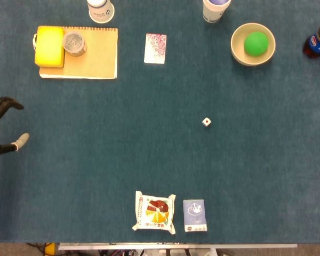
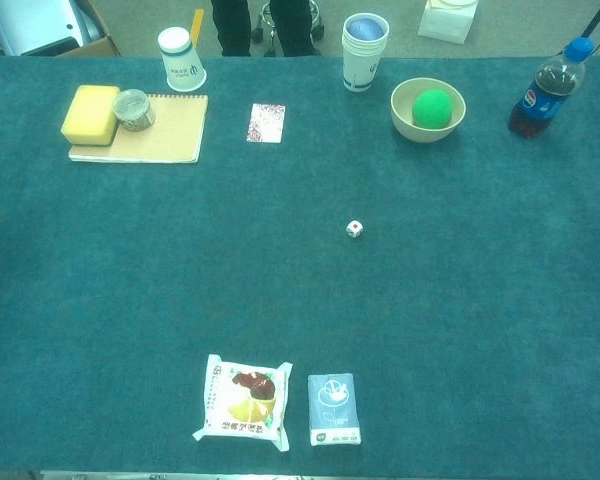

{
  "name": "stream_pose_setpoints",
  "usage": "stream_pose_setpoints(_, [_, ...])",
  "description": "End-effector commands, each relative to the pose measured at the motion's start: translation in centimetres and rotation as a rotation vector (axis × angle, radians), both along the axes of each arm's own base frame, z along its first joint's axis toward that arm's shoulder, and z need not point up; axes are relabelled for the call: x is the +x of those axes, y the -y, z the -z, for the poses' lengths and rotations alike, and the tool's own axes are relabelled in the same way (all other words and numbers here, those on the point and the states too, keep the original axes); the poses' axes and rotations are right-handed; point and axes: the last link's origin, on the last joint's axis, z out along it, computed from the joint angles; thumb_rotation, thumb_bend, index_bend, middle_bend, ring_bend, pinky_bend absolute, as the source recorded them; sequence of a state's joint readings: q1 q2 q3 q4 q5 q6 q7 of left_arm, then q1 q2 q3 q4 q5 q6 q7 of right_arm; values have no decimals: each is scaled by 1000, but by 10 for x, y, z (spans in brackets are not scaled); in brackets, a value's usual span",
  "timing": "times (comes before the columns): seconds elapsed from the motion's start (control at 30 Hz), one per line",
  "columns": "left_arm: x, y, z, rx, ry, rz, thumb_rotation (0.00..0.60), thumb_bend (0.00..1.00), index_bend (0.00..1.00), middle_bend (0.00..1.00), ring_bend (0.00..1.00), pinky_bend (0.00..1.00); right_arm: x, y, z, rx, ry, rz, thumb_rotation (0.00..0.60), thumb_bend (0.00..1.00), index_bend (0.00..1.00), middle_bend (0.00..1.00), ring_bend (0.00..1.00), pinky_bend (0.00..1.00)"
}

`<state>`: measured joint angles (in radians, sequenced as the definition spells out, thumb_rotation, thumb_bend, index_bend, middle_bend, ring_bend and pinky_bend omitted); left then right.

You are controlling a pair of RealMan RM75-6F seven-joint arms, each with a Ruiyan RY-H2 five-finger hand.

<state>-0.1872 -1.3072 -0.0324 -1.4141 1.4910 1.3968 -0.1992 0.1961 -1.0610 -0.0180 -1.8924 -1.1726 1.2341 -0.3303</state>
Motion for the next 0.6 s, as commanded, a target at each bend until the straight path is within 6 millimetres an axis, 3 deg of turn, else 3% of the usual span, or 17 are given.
stream_pose_setpoints(0.03, [-3,3,-1,0,-7,-11,600,180,359,344,348,609,-3,3,7,19,14,-3,600,26,164,338,186,404])
stream_pose_setpoints(0.6, [-3,11,-7,19,-20,-32,600,180,359,344,348,609,1,23,6,18,25,-58,600,27,164,339,188,407])
